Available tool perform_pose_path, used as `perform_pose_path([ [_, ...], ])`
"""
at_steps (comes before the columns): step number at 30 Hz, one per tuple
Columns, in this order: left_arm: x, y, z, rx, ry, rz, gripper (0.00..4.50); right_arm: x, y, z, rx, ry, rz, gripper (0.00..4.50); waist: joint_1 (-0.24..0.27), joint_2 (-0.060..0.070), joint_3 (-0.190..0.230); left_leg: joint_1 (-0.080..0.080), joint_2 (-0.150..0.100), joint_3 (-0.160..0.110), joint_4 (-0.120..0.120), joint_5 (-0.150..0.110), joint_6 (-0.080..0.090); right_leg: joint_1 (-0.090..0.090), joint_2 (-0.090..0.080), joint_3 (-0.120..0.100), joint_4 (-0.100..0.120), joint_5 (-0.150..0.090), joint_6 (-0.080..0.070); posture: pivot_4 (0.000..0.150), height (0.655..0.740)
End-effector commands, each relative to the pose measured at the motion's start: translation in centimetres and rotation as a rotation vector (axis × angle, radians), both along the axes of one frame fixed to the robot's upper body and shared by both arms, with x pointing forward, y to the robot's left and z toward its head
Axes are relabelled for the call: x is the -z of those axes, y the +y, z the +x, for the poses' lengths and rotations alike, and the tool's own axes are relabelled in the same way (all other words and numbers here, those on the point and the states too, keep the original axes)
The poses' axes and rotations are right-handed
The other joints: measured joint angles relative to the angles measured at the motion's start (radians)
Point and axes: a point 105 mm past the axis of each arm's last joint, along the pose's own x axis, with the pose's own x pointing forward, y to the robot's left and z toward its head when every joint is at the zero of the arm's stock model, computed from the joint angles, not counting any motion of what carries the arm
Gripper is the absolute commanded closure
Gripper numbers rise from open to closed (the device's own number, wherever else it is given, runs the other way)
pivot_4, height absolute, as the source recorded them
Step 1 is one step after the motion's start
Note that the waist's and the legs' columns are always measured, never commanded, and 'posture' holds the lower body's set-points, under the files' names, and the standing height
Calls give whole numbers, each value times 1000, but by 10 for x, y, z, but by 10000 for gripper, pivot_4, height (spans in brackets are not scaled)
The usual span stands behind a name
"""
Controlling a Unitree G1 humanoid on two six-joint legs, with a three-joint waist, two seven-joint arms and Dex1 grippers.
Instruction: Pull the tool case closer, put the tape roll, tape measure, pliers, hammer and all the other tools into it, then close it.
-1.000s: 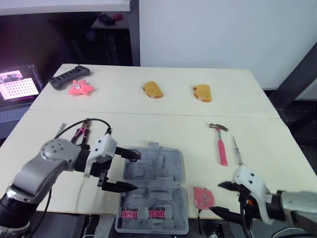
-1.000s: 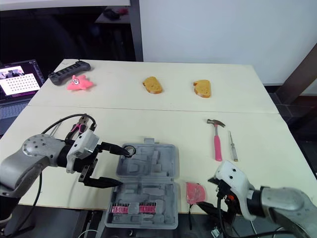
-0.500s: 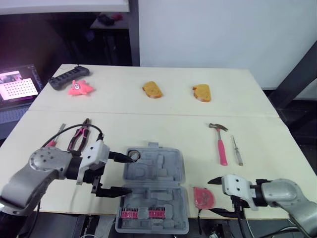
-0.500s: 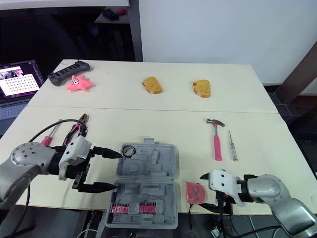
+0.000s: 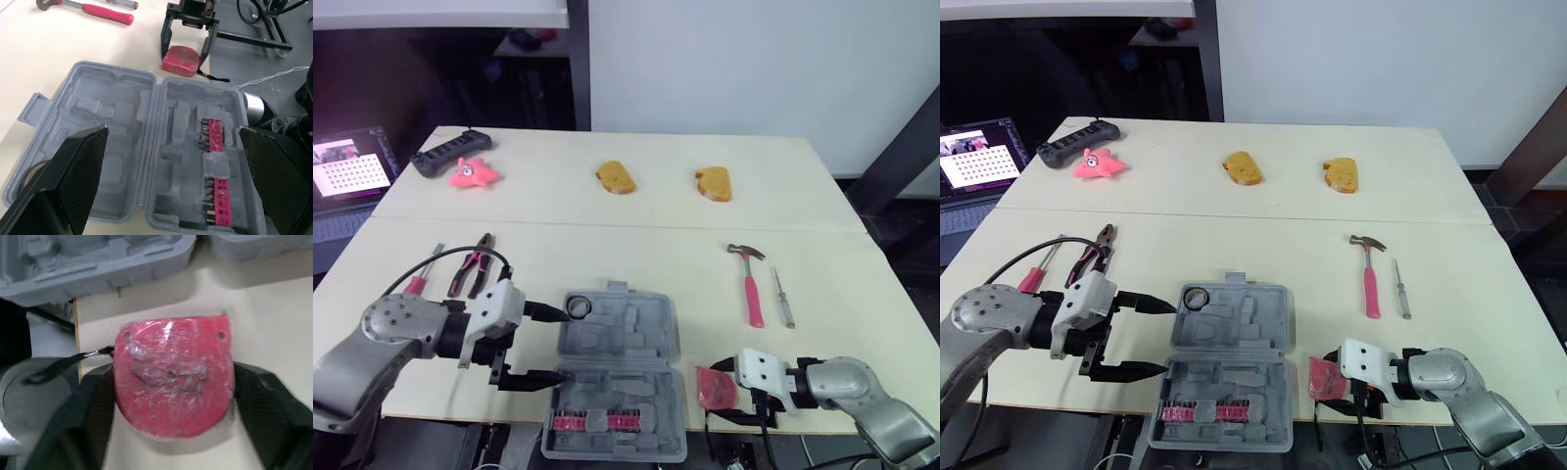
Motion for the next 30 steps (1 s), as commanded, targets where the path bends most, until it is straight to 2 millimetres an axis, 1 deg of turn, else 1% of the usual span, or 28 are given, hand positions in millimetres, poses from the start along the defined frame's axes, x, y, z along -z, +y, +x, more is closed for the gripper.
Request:
perform_pose_path([
  [1, -8, 1, 0, 0, -47, 2, 0, -17, 6, 5, -14, -62, 38, 15054, 0, 0, 0, 0, 0, 0, 0, 0, 0, 0, 0, 0, 0, 0, 0, 1500, 7150],
  [4, -5, 3, 3, -15, -46, -6, 0, -34, 8, 10, -29, -91, 52, 15054, -1, 0, 0, 0, 0, 0, 0, 0, 0, 0, 0, 0, 0, 0, 0, 1500, 7150],
  [7, -1, 7, 7, -48, -46, -16, 0, -48, 9, 21, -31, -141, 1, 15054, -2, 0, 0, 0, 0, 0, 0, 0, 0, 0, 0, 0, 0, 0, 0, 1500, 7150],
  [10, 5, 15, 9, -91, -46, -11, 0, -73, 19, 41, -22, -236, -17, 15054, -3, 1, 0, 0, 0, 0, 0, 0, 0, 0, 0, 0, 1, 0, 0, 1500, 7150],
  [13, 10, 24, 10, -149, -57, -10, 0, -92, 30, 60, -65, -280, -129, 15054, -5, 2, 1, 0, 0, 1, 0, 0, 0, -2, 0, 1, 2, 0, 0, 1500, 7150],
  [18, 15, 35, 7, -231, -80, -13, 0, -113, 56, 76, -186, -185, -198, 15054, -1, 3, 1, 0, 0, 1, -1, 0, 0, -4, 0, 1, 2, 0, 0, 1500, 7150],
  [19, 16, 36, 5, -247, -84, -15, 0, -117, 60, 81, -221, -199, -226, 15054, -1, 3, 1, -1, 0, 1, -1, 0, 0, -4, 0, 1, 2, 0, 0, 1500, 7150],
  [21, 17, 39, 1, -282, -92, -21, 0, -121, 68, 92, -252, -214, -276, 15054, -2, 3, 1, -1, 0, 2, -1, 0, 0, -5, 0, 1, 2, 0, -1, 1500, 7150],
  [23, 18, 41, -3, -311, -98, -25, 0, -122, 75, 96, -276, -194, -312, 15054, -3, 3, 1, -1, 0, 2, -1, 0, 0, -5, 0, 1, 2, 0, -1, 1500, 7150],
  [26, 20, 42, -10, -354, -101, -34, 0, -114, 84, 94, -326, -130, -384, 15054, -2, 3, 1, -1, 1, 3, -2, 0, 0, -6, 0, 1, 2, 0, -1, 1500, 7150],
  [28, 22, 41, -15, -378, -103, -42, 0, -111, 97, 100, -320, -124, -389, 15054, -3, 3, 1, -1, 1, 2, -2, 0, 0, -6, 0, 1, 3, 0, -1, 1500, 7150],
  [30, 22, 40, -17, -393, -104, -47, 0, -108, 106, 104, -309, -122, -394, 15054, -4, 3, 1, -1, 1, 3, -1, 0, 0, -7, 0, 1, 4, 0, -1, 1500, 7150],
])
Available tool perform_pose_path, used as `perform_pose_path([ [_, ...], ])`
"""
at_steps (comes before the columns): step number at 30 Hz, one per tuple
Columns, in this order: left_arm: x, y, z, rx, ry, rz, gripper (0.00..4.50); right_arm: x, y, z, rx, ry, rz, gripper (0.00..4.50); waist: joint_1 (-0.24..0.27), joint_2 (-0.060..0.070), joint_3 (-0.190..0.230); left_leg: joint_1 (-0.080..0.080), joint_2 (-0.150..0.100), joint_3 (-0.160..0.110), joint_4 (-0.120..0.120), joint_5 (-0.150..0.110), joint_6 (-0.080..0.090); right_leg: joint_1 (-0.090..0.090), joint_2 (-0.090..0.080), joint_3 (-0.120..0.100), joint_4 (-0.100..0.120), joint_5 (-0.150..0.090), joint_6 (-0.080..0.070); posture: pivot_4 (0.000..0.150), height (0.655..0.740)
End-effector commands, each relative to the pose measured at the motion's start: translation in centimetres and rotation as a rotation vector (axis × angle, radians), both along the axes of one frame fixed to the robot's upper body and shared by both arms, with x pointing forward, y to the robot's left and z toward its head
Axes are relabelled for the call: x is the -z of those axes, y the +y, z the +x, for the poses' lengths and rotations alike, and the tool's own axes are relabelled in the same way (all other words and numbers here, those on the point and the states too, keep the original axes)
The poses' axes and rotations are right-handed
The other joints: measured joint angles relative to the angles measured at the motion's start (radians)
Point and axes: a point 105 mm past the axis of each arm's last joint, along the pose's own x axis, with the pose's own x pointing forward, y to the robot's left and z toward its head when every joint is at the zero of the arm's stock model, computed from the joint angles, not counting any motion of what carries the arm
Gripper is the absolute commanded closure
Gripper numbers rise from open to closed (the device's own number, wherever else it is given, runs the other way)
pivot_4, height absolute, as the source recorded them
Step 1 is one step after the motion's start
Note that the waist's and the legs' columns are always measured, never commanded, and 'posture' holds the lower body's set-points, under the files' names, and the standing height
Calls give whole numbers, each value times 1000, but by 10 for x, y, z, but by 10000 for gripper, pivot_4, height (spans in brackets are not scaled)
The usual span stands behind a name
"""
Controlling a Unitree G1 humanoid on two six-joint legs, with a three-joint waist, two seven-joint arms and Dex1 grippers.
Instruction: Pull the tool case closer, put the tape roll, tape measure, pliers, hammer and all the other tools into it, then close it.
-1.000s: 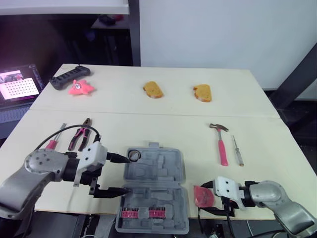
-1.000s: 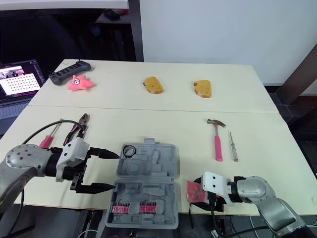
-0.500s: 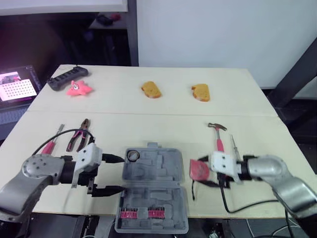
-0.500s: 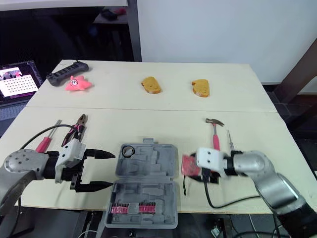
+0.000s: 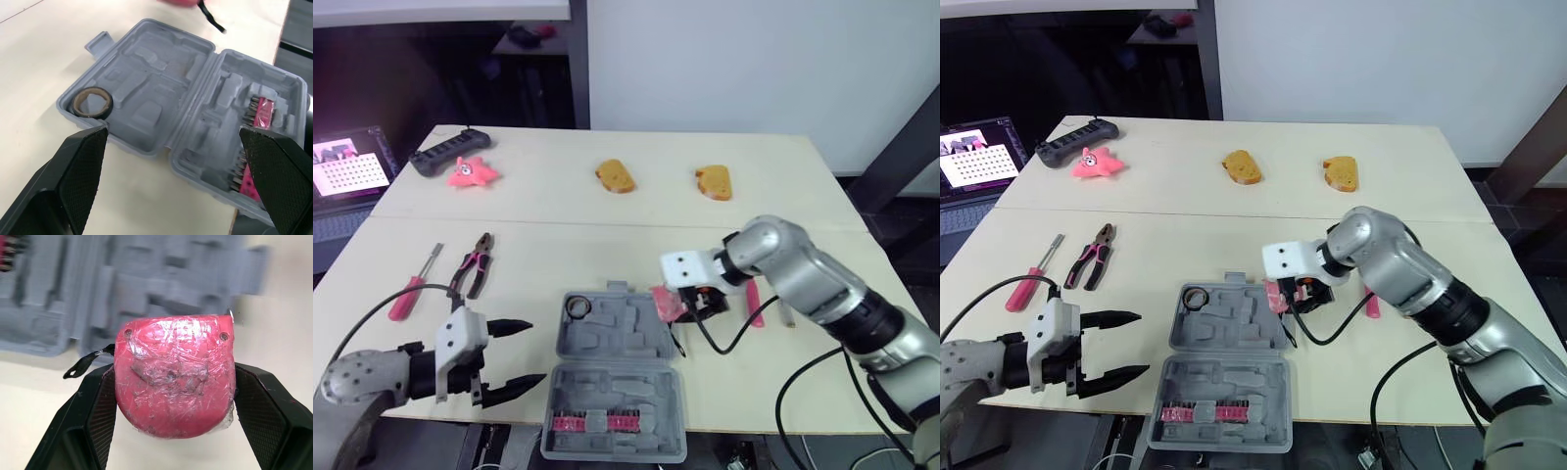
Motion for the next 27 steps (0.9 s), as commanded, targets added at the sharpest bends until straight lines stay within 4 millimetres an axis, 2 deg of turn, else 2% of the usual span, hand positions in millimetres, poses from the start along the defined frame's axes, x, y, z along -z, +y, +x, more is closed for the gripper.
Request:
perform_pose_path([
  [1, -9, -4, -3, -10, -59, 5, 0, -2, 11, 11, 14, -46, -30, 15054, 0, 0, 0, 0, 0, 0, 0, 0, 0, 0, 0, 0, 0, 0, 0, 1500, 7150],
  [4, -9, -5, -5, -33, -65, 3, 0, 9, 24, 14, 33, -24, -55, 15054, -1, 0, 0, 0, 0, 0, 0, 0, 0, 0, 0, 0, 0, 0, 0, 1500, 7150],
  [9, -8, -3, -7, -60, -68, 8, 0, 17, 27, 23, 84, -23, -72, 15054, 0, 0, 0, 0, 0, 0, 0, 0, 0, -1, 0, 0, 1, 0, 0, 1500, 7150],
  [13, -7, -4, -7, -63, -68, 9, 0, 24, 28, 21, 95, -2, -83, 15054, -1, 0, 0, 0, 0, 0, 0, 0, 0, -1, 0, 0, 1, 0, -1, 1500, 7150],
  [27, -5, -10, -6, -31, -54, 12, 0, 29, 29, 25, 181, 1, -59, 15054, -3, 0, 0, 0, 0, 0, -1, 0, 0, -2, 0, 0, 1, 0, -1, 1500, 7150],
])
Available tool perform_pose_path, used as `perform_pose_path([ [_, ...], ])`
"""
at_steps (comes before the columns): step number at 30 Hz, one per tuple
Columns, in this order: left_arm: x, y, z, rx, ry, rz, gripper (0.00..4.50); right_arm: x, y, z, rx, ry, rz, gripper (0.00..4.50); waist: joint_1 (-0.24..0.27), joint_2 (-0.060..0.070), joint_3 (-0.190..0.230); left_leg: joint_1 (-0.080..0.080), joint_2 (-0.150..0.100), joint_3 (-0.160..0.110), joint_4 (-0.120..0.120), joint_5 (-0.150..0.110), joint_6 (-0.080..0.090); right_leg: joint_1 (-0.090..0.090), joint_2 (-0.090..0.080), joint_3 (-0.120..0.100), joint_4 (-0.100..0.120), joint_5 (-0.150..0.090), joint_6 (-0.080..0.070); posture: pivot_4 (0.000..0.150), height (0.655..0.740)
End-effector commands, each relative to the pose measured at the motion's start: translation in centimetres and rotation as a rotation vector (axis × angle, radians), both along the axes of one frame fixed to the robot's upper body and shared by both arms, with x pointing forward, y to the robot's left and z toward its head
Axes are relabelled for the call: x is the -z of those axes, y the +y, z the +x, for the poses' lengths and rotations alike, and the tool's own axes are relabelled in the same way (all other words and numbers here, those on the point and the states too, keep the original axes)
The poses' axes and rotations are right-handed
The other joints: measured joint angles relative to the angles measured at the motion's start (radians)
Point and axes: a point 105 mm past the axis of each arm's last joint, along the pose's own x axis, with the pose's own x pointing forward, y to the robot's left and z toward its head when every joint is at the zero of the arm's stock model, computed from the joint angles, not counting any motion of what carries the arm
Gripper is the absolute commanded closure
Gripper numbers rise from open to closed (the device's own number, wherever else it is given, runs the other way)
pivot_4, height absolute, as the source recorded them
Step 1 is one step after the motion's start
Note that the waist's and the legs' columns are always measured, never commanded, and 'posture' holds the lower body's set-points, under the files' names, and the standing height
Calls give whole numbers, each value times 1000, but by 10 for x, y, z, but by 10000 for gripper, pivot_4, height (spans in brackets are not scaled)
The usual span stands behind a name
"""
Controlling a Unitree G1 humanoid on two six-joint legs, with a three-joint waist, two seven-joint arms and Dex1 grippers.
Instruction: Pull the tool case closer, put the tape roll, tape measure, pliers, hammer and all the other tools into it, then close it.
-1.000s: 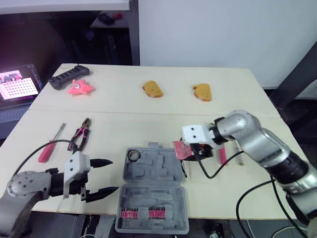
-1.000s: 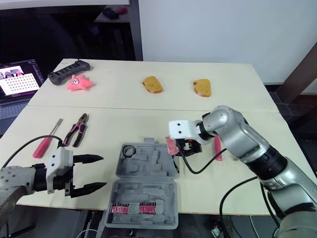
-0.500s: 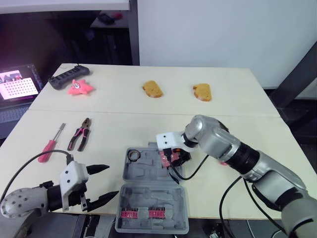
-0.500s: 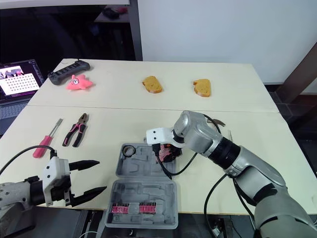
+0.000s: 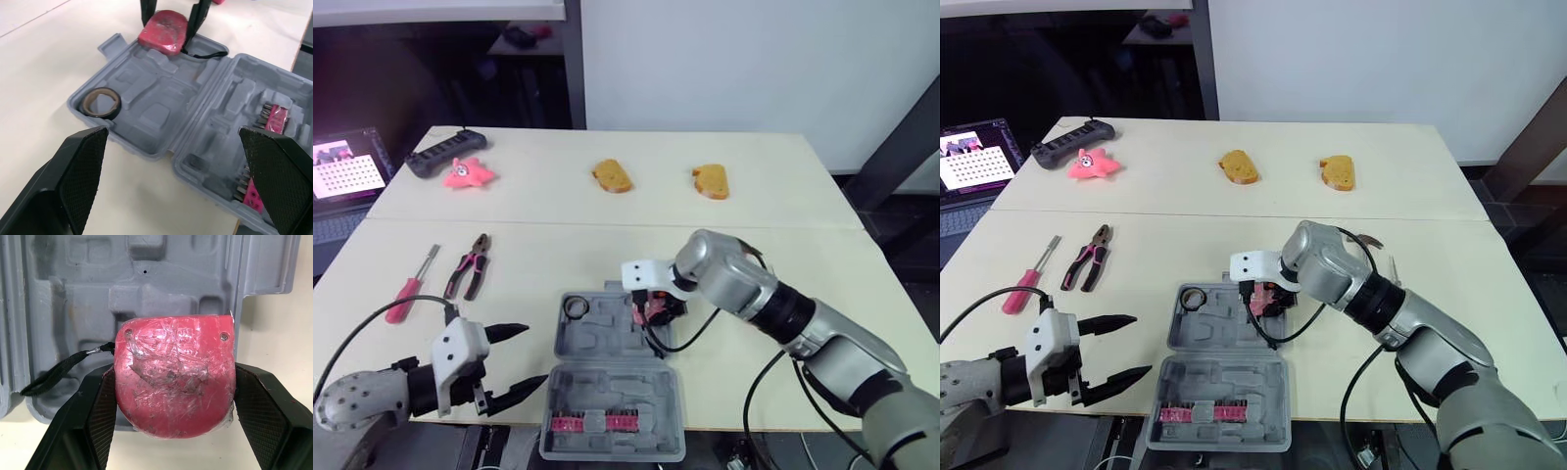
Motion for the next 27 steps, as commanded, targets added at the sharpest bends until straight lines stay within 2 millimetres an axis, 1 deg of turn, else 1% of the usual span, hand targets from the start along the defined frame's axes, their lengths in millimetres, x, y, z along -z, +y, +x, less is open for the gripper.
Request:
perform_pose_path([
  [1, -6, -6, 1, 31, -28, 5, 0, -6, 4, 2, 8, -23, 28, 15054, 0, 0, 0, 0, 0, 0, 0, 0, 0, 0, 0, 0, 0, 0, 0, 1500, 7150],
  [5, -6, -7, 2, 39, -29, 5, 0, -6, 3, 4, 19, -34, 30, 15054, 0, 0, 0, 0, 0, 0, 0, 0, 0, 0, 0, 0, 0, 0, 0, 1500, 7150],
  [7, -6, -8, 3, 43, -27, 3, 0, -8, 3, 5, 27, -49, 34, 4594, 0, 0, 0, 0, 0, 0, 0, 0, 0, 0, 0, 0, 0, 0, 0, 1500, 7150],
  [8, -6, -8, 3, 45, -23, 1, 0, -8, 2, 5, 26, -54, 33, 1776, -1, 0, 0, 0, 0, 0, 0, 0, 0, 0, 0, 0, 0, 0, 0, 1500, 7150],
  [9, -5, -9, 3, 46, -18, -2, 0, -9, 2, 5, 22, -59, 32, 471, -1, 0, 0, 0, 0, 0, 0, 0, 0, 0, 0, 0, 0, 0, 0, 1500, 7150],
  [10, -4, -9, 3, 46, -9, -6, 0, -10, 2, 5, 16, -63, 30, 471, -1, 0, 0, 0, 0, 0, 0, 0, 0, 0, 0, 0, 0, 0, 0, 1500, 7150],
  [13, -3, -10, 3, 59, 10, -9, 0, -23, 3, 0, -9, -75, 43, 471, 0, 0, 0, 0, 0, 0, 0, 0, 0, 0, 0, 0, 0, 0, 0, 1500, 7150],
  [16, -4, -11, 6, 72, 7, -8, 0, -45, 2, -5, -28, -100, 93, 471, 2, 0, 0, 0, 0, 0, 0, 0, 0, -1, 0, 0, 0, 0, 0, 1500, 7150],
  [19, -5, -11, 9, 84, 1, -3, 0, -59, -3, -9, -44, -129, 137, 471, 2, 0, 0, 0, 0, 0, 0, 0, 0, 0, 0, 0, 0, 0, 0, 1500, 7150],
  [23, -10, -10, 17, 99, -19, -6, 0, -78, -3, -13, -86, -209, 351, 471, 2, 0, 0, 0, 0, 0, -1, 0, 0, 0, 0, 0, -1, 0, 0, 1500, 7150],
  [25, -12, -11, 19, 112, -25, -18, 0, -84, -1, -18, -81, -188, 505, 471, 2, 0, 0, -1, 0, 0, -1, 0, 0, 0, 0, 0, -1, 0, 0, 1500, 7150],
  [27, -15, -13, 21, 127, -29, -31, 0, -79, -8, -22, -77, -213, 552, 471, 2, 0, 0, -1, 0, 0, -1, 0, 0, 0, 0, 0, -1, 0, 1, 1500, 7150],
])
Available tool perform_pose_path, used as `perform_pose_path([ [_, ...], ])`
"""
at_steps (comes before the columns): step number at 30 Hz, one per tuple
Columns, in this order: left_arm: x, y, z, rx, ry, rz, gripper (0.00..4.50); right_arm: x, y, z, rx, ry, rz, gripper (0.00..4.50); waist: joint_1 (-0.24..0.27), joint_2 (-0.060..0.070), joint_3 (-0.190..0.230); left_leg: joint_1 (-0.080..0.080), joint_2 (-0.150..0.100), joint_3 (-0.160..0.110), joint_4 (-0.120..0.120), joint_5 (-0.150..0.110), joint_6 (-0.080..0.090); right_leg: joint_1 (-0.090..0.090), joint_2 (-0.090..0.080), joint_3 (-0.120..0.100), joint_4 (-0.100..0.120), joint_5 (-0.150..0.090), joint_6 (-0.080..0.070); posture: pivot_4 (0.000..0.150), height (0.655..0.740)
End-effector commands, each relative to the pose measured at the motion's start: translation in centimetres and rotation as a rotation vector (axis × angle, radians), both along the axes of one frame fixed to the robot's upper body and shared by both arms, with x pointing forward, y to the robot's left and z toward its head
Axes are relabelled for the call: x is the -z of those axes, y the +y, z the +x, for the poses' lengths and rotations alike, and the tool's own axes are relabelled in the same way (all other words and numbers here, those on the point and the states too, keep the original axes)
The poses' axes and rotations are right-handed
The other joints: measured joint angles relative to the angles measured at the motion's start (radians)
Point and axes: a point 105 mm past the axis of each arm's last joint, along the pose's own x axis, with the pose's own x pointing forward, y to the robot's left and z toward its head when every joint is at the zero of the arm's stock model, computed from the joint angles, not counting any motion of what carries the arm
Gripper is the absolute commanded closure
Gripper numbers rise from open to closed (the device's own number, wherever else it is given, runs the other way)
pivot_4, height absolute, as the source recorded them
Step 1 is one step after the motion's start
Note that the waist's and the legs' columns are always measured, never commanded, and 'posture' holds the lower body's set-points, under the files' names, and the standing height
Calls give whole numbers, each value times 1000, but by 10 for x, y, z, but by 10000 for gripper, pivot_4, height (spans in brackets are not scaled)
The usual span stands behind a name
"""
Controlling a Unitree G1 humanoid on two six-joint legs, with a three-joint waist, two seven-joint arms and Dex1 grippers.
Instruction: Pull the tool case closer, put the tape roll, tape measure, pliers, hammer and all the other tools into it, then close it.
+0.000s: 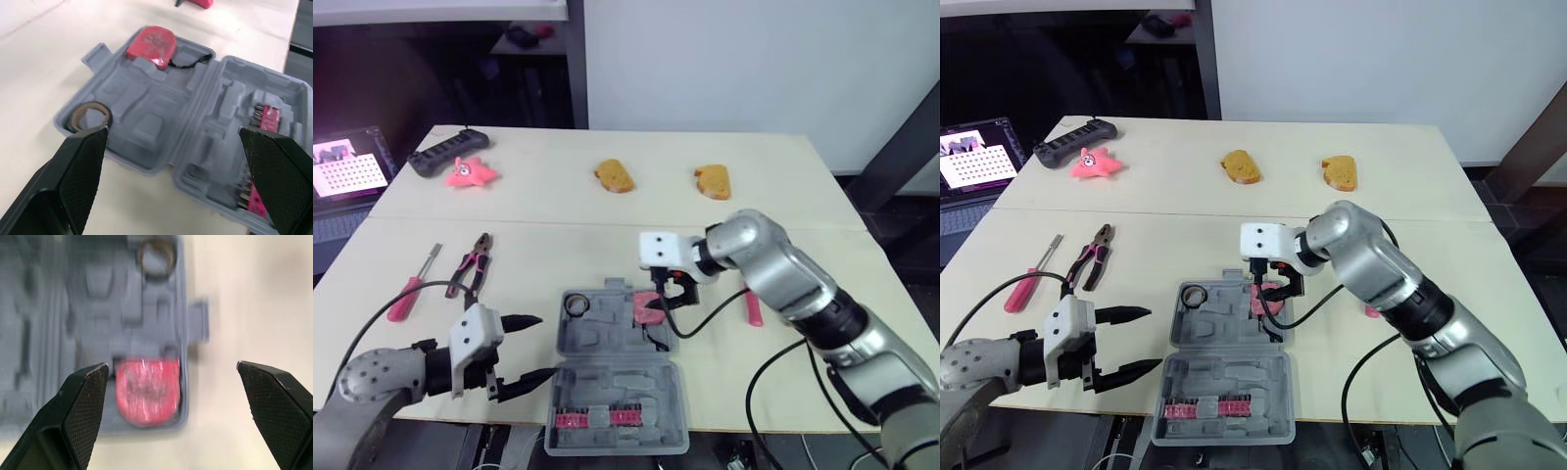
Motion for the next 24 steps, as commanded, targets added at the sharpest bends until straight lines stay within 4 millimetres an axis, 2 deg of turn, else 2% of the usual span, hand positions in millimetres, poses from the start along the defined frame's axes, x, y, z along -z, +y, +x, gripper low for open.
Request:
perform_pose_path([
  [1, -10, -3, 1, 44, -23, -20, 0, -10, -4, -10, -18, -30, 129, 2973, 0, 0, 0, 0, 0, 0, 0, 0, 0, 0, 0, 0, 0, 0, 0, 1500, 7150],
  [4, -13, -2, 6, 55, -28, -15, 0, 3, -11, -18, 11, 54, 172, 13375, -1, 0, 0, 0, 0, 0, 0, 0, 0, 0, 0, 0, 0, 0, 0, 1500, 7150],
  [7, -17, -1, 9, 65, -34, -17, 0, 13, -16, -15, 36, 42, 167, 28110, -3, 0, 0, 0, 0, 0, 0, 0, 0, 0, 0, 0, 0, 0, 0, 1500, 7150],
  [11, -24, -2, 14, 78, -50, -29, 0, 29, -22, 0, 100, 25, 213, 28110, -2, 0, 0, 0, 0, 0, 0, 0, 0, 0, 0, 0, 0, 0, 0, 1500, 7150],
  [20, -25, -1, 11, 86, -50, -19, 0, 65, -20, 4, 118, 80, 214, 28110, -1, 0, 0, 0, 0, 0, 1, 0, 0, 1, 0, 0, 0, 0, 0, 1500, 7150],
  [24, -25, 0, 8, 82, -47, -10, 0, 116, -37, 5, 214, 209, 191, 28110, -1, 0, 0, 0, 0, 0, 1, 0, 0, 1, 0, 0, 0, 0, 0, 1500, 7150],
])
